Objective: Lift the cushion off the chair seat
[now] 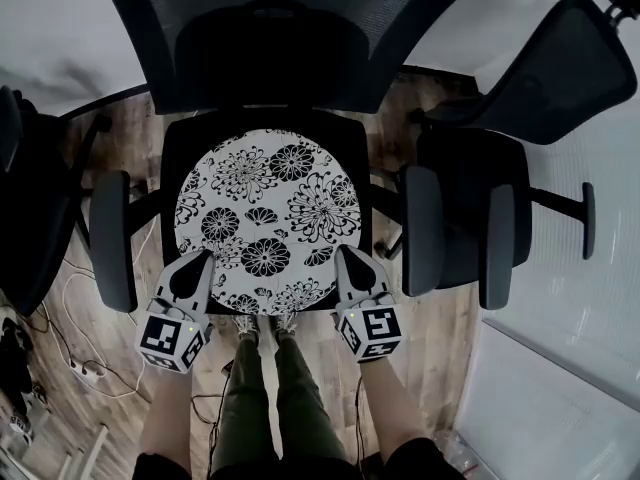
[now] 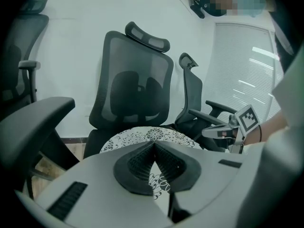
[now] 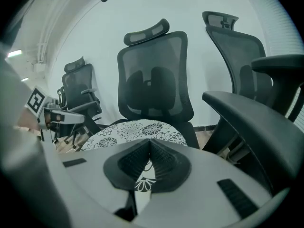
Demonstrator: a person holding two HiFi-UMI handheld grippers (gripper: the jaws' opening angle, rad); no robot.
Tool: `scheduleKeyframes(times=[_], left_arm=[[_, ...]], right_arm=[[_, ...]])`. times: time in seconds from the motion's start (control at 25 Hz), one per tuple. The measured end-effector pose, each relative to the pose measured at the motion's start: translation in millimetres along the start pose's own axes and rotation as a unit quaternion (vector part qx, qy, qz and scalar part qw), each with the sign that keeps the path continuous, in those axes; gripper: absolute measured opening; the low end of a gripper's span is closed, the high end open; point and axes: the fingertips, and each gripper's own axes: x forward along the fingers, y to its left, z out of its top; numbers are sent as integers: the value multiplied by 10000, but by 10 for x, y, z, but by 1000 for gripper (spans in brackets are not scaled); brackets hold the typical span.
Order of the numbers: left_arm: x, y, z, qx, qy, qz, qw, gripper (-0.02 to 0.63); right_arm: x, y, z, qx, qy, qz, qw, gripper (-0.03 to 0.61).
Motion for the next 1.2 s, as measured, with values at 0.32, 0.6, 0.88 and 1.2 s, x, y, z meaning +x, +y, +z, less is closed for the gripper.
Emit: scheduleKeyframes(times=[0.32,0.6,0.88,1.2], left_arm=[[91,50,-274,-190,239,50,9995,11],[148,80,-418,-268,316,41,9991,11],[203,116,-514,-324,352,43,9988,11],[245,146,-668,-502,510,52,9974,12]], right_arm=[[110,17,-210,14,195,46,9998,15],[180,10,-383,59,336,37,9994,15],[236,0,-494,75,394,30,9992,15],[282,-18,-628,133,498,9,9987,15]])
